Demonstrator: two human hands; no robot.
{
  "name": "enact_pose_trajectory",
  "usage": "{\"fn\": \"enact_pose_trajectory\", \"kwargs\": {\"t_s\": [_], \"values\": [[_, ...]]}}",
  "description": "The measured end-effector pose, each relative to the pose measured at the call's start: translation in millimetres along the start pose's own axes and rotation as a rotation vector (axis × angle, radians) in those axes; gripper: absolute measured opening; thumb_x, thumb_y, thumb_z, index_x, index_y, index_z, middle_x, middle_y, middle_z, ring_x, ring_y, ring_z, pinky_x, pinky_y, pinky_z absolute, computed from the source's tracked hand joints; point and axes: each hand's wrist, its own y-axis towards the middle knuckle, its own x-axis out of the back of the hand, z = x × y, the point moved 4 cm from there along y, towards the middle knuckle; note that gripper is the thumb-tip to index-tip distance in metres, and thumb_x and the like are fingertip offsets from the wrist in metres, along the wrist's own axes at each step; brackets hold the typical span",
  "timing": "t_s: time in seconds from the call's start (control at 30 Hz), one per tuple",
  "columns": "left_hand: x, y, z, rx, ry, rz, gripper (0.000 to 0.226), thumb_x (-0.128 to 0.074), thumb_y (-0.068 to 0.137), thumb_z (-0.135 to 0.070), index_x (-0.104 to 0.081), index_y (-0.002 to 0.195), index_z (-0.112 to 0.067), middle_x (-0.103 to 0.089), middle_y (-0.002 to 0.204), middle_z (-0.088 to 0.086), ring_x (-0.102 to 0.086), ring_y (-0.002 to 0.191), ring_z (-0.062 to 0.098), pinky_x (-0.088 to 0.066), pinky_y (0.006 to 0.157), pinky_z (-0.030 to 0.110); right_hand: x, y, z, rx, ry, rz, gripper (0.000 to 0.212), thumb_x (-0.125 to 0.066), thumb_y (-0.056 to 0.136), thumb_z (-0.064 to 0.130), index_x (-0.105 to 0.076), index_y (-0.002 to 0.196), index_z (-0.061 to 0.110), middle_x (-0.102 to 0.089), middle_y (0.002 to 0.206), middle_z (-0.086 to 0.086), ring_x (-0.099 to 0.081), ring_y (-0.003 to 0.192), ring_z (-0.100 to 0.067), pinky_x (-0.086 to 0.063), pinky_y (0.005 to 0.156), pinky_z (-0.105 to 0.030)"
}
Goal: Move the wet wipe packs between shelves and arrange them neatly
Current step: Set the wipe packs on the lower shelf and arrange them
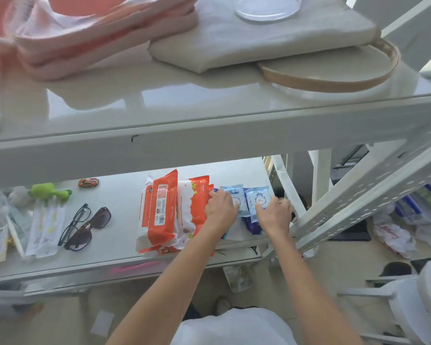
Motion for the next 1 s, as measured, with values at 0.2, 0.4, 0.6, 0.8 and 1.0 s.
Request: {"fn": "enact_pose_trajectory", "kwargs": {"t_s": [0.2, 0.4, 0.6, 0.8, 1.0], "values": [[-7.8, 4.1, 4.6, 0.060, -0.029, 0.058, 0.060, -0.061, 0.097, -0.050, -0.062, 0.129, 0.001, -0.062, 0.129, 0.019, -0.064, 0.117, 0.034, -0.055, 0.093, 0.041, -7.4, 18.3, -18.0, -0.172, 0.323, 0.223, 0.055, -0.076, 0.085, 0.042, -0.070, 0.121, 0.001, -0.072, 0.118, -0.018, -0.067, 0.111, -0.035, -0.052, 0.090, -0.037], [-2.7, 15.2, 5.3, 0.185, -0.335, 0.198, 0.036, -0.075, 0.086, -0.044, -0.064, 0.099, -0.012, -0.067, 0.091, 0.002, -0.063, 0.075, 0.014, -0.048, 0.053, 0.025, -8.4, 27.4, -30.6, -0.269, 0.597, 0.343, 0.072, -0.091, 0.058, 0.037, -0.074, 0.117, 0.000, -0.075, 0.114, -0.011, -0.068, 0.109, -0.032, -0.053, 0.099, -0.044], [-14.9, 14.6, 1.7, 0.282, -0.375, 0.246, 0.098, -0.070, 0.075, -0.060, -0.034, 0.154, -0.015, -0.047, 0.147, 0.019, -0.049, 0.134, 0.037, -0.048, 0.108, 0.045, -18.7, 25.9, -39.2, -0.282, 0.877, 0.487, 0.065, -0.095, 0.050, 0.030, -0.080, 0.109, 0.007, -0.079, 0.109, -0.019, -0.074, 0.104, -0.043, -0.056, 0.098, -0.061], [-11.5, 1.8, 7.7, 0.203, -0.811, 0.240, 0.082, -0.079, 0.082, -0.033, -0.030, 0.146, -0.015, -0.056, 0.133, 0.011, -0.067, 0.109, 0.026, -0.064, 0.086, 0.044, -1.7, -0.1, -15.7, -0.210, 1.024, 0.612, 0.038, -0.071, 0.089, 0.009, -0.071, 0.127, 0.004, -0.073, 0.123, -0.025, -0.072, 0.103, -0.041, -0.059, 0.092, -0.053], [38.3, -22.2, 64.1, 0.227, -1.090, 0.155, 0.067, -0.089, 0.073, -0.036, -0.055, 0.125, -0.012, -0.075, 0.109, 0.008, -0.079, 0.090, 0.020, -0.066, 0.071, 0.034, 15.3, -30.2, 32.6, -0.025, 1.108, 0.723, 0.039, -0.062, 0.096, 0.016, -0.065, 0.134, 0.010, -0.073, 0.127, -0.019, -0.070, 0.111, -0.037, -0.058, 0.096, -0.052]]}}
